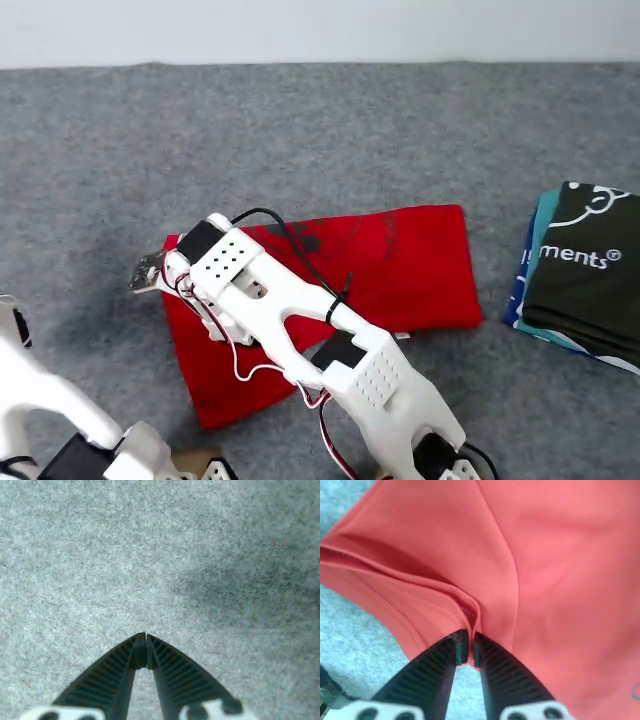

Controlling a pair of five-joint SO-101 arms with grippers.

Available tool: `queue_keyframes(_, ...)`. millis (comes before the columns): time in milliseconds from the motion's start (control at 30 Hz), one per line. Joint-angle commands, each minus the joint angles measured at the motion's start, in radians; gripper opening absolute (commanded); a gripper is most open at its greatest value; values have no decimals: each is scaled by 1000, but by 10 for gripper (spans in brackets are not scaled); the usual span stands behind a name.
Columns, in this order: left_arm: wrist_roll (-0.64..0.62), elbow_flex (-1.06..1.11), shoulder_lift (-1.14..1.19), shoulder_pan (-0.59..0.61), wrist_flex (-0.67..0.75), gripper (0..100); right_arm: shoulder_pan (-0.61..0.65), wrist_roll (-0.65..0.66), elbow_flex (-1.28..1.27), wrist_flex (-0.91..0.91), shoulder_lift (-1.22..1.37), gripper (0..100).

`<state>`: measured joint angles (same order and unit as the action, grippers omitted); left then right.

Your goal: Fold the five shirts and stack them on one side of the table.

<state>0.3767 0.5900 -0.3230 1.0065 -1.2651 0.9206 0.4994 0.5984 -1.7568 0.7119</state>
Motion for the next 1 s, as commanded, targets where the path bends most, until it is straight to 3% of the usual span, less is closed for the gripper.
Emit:
queue_keyframes(0, 14, -2, -34, -2, 18, 6, -143, 11, 135, -22, -64, 10)
queue_keyframes(133, 14, -2, -31, -3, 18, 6, -280, 12, 169, -24, -5, 10)
queue_keyframes(267, 11, 2, -28, -31, 18, 6, -323, 12, 170, -24, 42, 10)
queue_keyframes(400, 9, 8, -34, -63, 18, 6, -302, 6, 173, -31, 48, 25)
queue_keyframes(633, 12, 8, -35, -61, 17, 6, -283, 0, 175, -33, -10, 169)
queue_keyframes(867, 9, 8, -35, -60, 17, 6, -214, -23, 175, -33, -130, 166)
queue_keyframes(967, 9, 7, -35, -60, 17, 6, -162, -25, 173, -31, -134, 97)
